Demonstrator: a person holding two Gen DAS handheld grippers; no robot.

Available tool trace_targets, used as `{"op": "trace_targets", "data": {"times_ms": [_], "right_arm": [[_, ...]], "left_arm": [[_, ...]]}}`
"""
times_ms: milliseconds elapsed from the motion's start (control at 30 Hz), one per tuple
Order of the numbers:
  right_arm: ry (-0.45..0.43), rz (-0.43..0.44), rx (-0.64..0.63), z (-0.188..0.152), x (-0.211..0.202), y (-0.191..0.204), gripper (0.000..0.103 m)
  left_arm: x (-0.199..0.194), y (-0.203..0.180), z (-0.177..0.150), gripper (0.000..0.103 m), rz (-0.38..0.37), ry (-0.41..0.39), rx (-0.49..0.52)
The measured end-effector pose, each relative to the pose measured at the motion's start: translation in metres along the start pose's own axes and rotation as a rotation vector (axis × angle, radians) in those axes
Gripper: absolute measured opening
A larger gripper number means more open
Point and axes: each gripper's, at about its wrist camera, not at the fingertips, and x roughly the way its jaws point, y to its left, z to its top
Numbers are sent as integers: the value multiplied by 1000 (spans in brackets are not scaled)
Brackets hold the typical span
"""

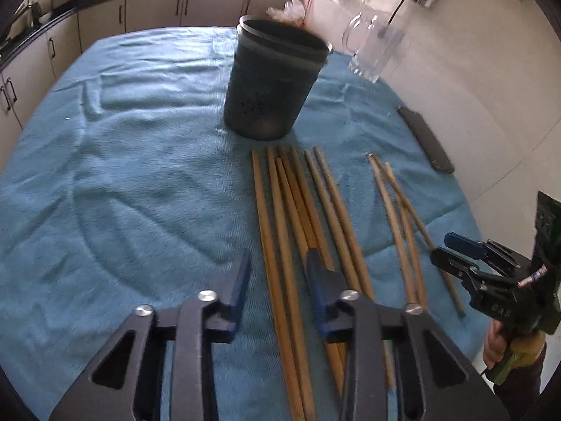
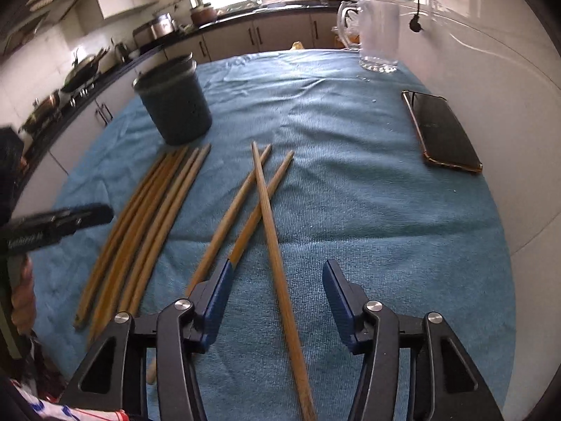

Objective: Organize utensils
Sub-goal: 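Close the left tool on a wooden chopstick while the right tool grasps another chopstick, then lift the held chopsticks with both tools and lower them into the grey holder cup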

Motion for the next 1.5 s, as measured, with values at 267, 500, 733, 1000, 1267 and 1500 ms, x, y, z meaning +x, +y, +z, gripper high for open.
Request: {"op": "trace_targets", "data": {"times_ms": [267,500,733,1000,1267,1500], "right_arm": [[25,-12,-13,4,15,-2,34],[45,-15,4,10,15,-6,29],[119,-36,-19,34,27,-5,29],[183,-66,-26,65,50,-7,29],[116,-23,28,64,41,-10,7],[-26,-49,9,52,-16,7,7]], "left_arm": [[21,7,11,7,3,18,-35],[24,1,22,7,66,44,0],[34,1,43,7,144,90,20],[46,3,63,7,142,113,8],[14,7,49,6,112,-20,-6],[-61,-7,24,6,114,-198,54]]}}
